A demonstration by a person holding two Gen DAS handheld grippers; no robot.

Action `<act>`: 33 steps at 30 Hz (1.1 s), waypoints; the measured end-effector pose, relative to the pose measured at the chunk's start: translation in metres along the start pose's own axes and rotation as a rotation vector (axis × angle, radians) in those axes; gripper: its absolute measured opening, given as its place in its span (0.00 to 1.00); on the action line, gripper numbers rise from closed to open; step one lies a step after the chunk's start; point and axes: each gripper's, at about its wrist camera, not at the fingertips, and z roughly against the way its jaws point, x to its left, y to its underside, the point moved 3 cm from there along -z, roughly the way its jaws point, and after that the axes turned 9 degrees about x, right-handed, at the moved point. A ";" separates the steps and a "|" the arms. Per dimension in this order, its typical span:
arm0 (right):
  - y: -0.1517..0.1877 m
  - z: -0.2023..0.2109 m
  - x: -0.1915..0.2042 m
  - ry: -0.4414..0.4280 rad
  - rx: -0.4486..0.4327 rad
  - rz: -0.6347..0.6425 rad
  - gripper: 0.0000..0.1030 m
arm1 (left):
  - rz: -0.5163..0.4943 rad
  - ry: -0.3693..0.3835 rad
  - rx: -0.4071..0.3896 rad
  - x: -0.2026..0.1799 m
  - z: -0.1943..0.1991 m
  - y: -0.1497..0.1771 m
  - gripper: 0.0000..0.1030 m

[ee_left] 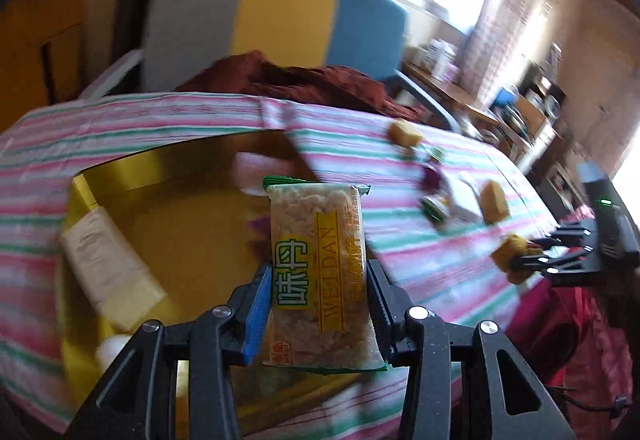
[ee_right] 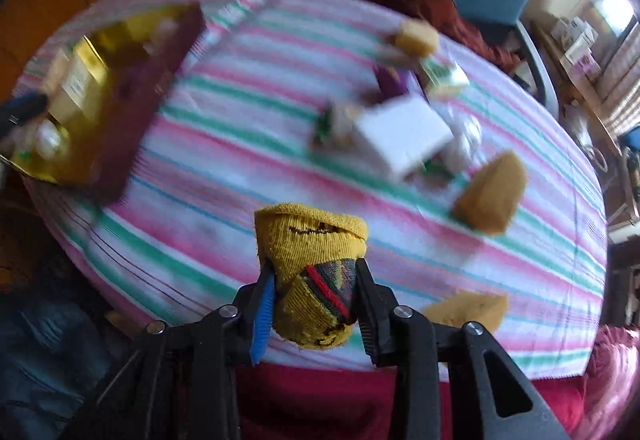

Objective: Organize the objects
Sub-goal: 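Carry the snack bag toward the tray with the left gripper while the right gripper grasps the yellow sock, then release the snack bag and yellow sock into the gold tray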

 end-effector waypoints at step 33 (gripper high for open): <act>-0.100 -0.041 0.243 -0.514 -0.059 0.225 0.53 | 0.257 0.035 -0.095 0.087 0.001 -0.075 0.81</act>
